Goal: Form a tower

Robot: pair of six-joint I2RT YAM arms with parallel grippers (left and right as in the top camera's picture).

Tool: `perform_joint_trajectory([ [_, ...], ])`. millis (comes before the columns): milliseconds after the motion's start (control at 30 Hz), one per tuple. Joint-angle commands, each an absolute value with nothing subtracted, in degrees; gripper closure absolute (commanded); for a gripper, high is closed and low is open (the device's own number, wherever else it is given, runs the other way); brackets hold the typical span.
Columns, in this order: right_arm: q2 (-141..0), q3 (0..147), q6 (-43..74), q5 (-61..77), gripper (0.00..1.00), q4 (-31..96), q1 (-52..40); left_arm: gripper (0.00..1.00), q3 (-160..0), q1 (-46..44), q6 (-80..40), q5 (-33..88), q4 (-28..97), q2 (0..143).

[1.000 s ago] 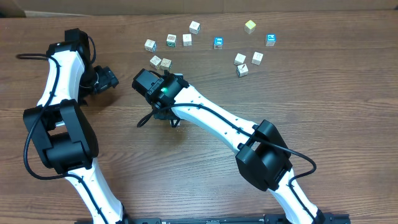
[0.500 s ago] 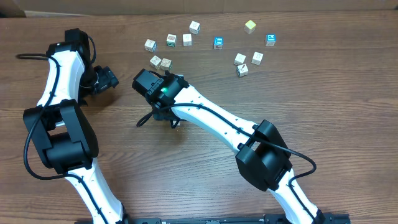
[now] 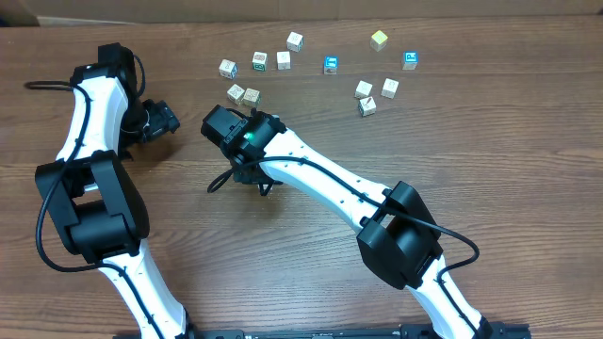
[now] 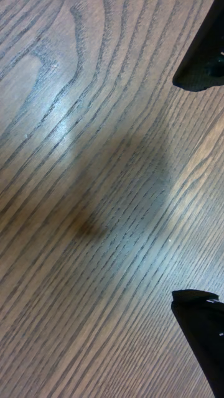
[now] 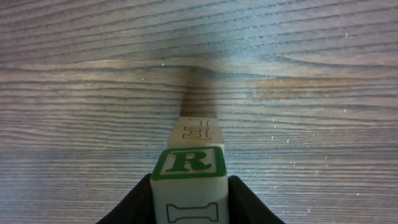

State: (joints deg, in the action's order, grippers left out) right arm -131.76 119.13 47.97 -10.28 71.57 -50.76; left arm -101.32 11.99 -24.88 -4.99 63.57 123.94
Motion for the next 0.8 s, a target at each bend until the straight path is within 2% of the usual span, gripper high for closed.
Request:
perform_joint_trajectory([
  [0, -131.9, 119.1, 48.0, -10.2, 0.67, 71.4, -50.8, 0.0, -101.4, 11.6, -24.2, -5.3, 63.5, 124.6],
  [767, -131.9, 119.1, 48.0, -10.4, 0.68, 70.7, -50.7, 0.01, -101.4, 11.6, -24.2, -5.3, 63.5, 124.6],
])
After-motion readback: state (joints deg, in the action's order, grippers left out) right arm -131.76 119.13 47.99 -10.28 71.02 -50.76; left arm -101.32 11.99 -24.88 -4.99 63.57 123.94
